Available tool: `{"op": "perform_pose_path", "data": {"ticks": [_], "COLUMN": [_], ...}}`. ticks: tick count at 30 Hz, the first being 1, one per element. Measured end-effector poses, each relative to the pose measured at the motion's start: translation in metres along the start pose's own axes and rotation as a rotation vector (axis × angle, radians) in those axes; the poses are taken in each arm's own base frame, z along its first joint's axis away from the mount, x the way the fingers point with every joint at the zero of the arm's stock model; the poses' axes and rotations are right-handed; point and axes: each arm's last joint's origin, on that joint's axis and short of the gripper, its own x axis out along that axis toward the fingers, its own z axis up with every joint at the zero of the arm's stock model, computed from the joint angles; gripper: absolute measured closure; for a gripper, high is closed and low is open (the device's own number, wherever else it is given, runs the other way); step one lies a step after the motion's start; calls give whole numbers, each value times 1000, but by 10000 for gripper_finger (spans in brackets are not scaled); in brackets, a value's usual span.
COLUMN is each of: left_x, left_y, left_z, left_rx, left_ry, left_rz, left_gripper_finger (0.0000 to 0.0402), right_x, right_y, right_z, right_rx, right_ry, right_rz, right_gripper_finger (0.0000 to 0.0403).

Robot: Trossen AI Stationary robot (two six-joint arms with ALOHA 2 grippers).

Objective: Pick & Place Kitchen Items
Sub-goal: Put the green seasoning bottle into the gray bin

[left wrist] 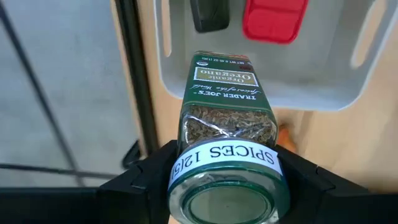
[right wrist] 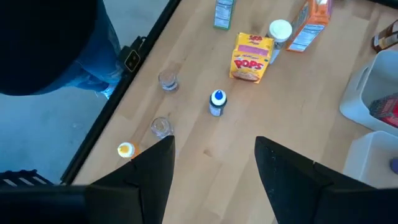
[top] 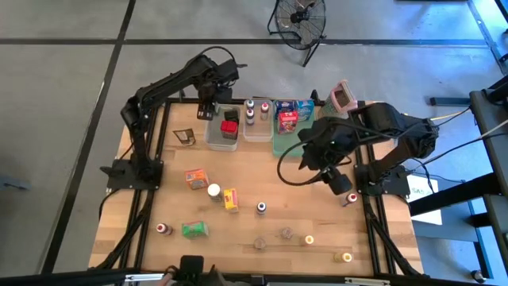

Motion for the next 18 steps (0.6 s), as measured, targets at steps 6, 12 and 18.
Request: {"op": "perform_pose_path", "data": {"ticks": [6,12,18], "left_x": [2,5,23], "left_y": [5,7,10], "left_z": [-4,0,10], "left_rx": [-25,-13,-18], "left_ry": [-18,-22,33], "left_rz": [-25,-23,-51], "left_gripper_finger": [201,201,201], "right_x": [-2,-4,-4], "right_y": [-9,-15,-16], "right_z": [-4,-7,-7], "right_rx": [-21,-38,-44], "right_ry": [23,33,34], "right_rz": [-13,-24,-25], "right_gripper_finger": [179,179,179]}}
